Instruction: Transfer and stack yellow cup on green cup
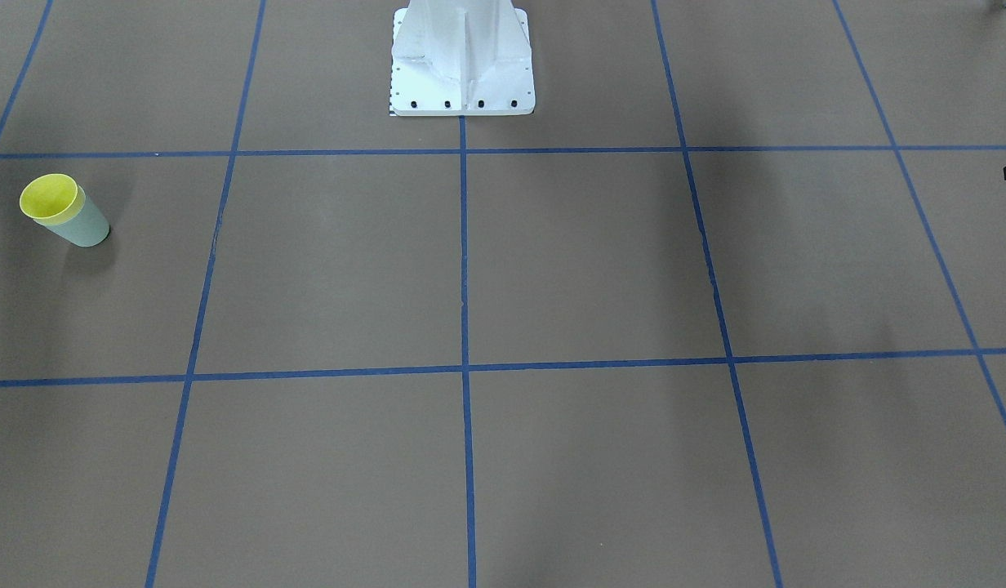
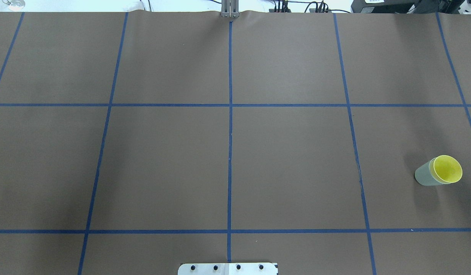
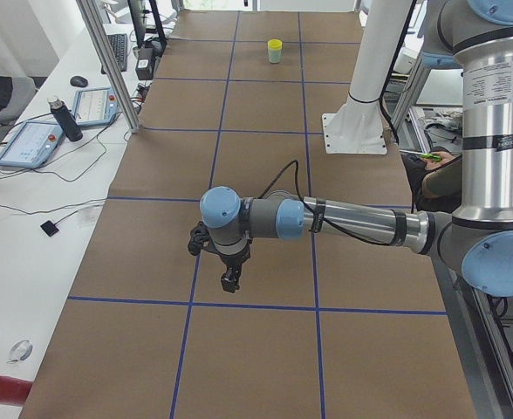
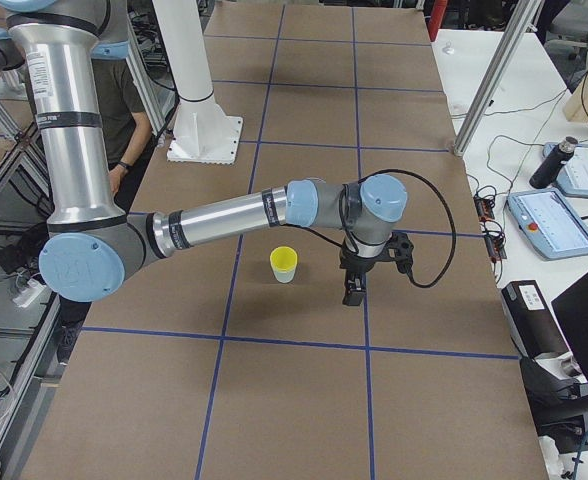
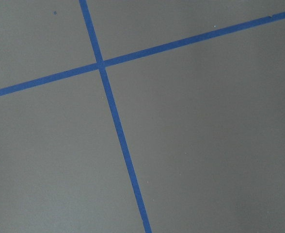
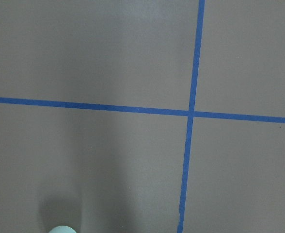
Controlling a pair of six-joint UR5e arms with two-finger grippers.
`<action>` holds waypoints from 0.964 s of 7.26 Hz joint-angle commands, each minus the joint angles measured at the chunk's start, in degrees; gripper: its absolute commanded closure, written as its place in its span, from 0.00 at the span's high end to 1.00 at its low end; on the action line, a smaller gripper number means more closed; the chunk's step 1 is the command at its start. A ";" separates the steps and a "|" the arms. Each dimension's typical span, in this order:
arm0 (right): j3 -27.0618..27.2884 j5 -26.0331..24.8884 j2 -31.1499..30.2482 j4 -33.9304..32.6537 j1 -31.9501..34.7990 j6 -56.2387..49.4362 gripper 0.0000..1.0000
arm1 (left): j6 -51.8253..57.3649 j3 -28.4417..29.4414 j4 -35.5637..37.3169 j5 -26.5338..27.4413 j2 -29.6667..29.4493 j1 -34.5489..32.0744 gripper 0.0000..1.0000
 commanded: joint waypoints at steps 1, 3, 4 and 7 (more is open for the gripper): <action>0.03 -0.14 -0.51 0.07 -0.95 0.00 1.00 | -0.51 0.88 -0.06 -0.03 -0.38 0.05 1.00; 0.03 -0.14 -0.43 0.07 -1.57 0.00 1.00 | -0.51 0.53 0.03 -0.03 -0.83 0.05 1.00; 0.11 -0.06 -0.43 0.07 -1.75 0.00 1.00 | -0.51 0.61 0.03 -0.03 -0.83 0.05 1.00; 0.12 0.12 -0.25 0.25 -2.10 0.08 1.00 | -0.43 0.61 0.03 -0.11 -0.83 0.05 1.00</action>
